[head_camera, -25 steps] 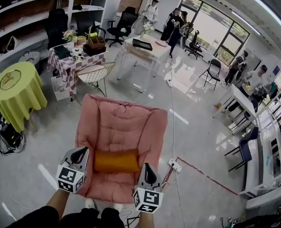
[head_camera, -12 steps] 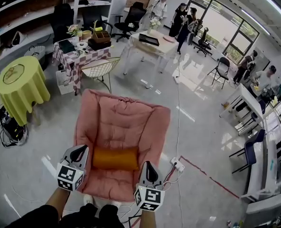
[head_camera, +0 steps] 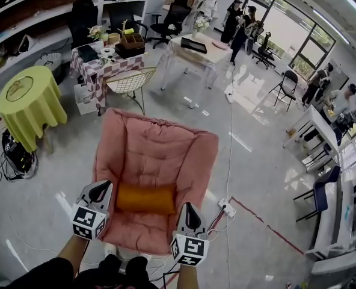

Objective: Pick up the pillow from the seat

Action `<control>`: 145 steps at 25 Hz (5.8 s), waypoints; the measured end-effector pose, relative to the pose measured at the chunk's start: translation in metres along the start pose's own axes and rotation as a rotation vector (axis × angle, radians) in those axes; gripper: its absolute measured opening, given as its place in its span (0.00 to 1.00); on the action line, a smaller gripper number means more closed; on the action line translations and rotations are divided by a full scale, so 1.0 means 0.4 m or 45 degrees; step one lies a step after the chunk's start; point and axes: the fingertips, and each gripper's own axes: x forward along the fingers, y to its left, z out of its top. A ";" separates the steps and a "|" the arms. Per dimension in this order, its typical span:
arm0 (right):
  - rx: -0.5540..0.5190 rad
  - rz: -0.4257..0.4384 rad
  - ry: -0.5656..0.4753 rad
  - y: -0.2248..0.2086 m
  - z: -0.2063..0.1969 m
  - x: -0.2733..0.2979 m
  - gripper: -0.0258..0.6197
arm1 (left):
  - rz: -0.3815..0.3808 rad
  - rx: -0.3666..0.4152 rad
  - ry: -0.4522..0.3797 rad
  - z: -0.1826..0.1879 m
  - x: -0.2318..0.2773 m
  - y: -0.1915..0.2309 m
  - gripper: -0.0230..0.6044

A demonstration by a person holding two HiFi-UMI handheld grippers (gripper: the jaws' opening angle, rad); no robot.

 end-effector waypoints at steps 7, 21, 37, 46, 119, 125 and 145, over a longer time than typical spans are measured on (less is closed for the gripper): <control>0.004 0.016 0.006 -0.018 -0.003 0.027 0.07 | 0.011 -0.006 0.000 0.005 0.024 0.002 0.05; 0.020 0.046 0.090 -0.027 -0.083 0.092 0.07 | 0.027 -0.023 0.069 -0.071 0.077 0.003 0.05; 0.063 0.083 0.207 -0.024 -0.231 0.176 0.07 | 0.066 -0.083 0.221 -0.247 0.145 0.018 0.05; 0.081 0.108 0.266 -0.011 -0.305 0.223 0.07 | 0.083 -0.118 0.290 -0.330 0.169 0.022 0.05; 0.103 0.205 0.495 0.063 -0.789 0.282 0.07 | 0.172 -0.241 0.469 -0.816 0.227 0.002 0.05; 0.063 0.214 0.485 0.039 -0.797 0.318 0.07 | 0.211 -0.280 0.484 -0.841 0.266 0.024 0.05; 0.048 0.170 0.413 -0.012 -0.824 0.516 0.07 | 0.219 -0.258 0.419 -0.869 0.416 0.093 0.05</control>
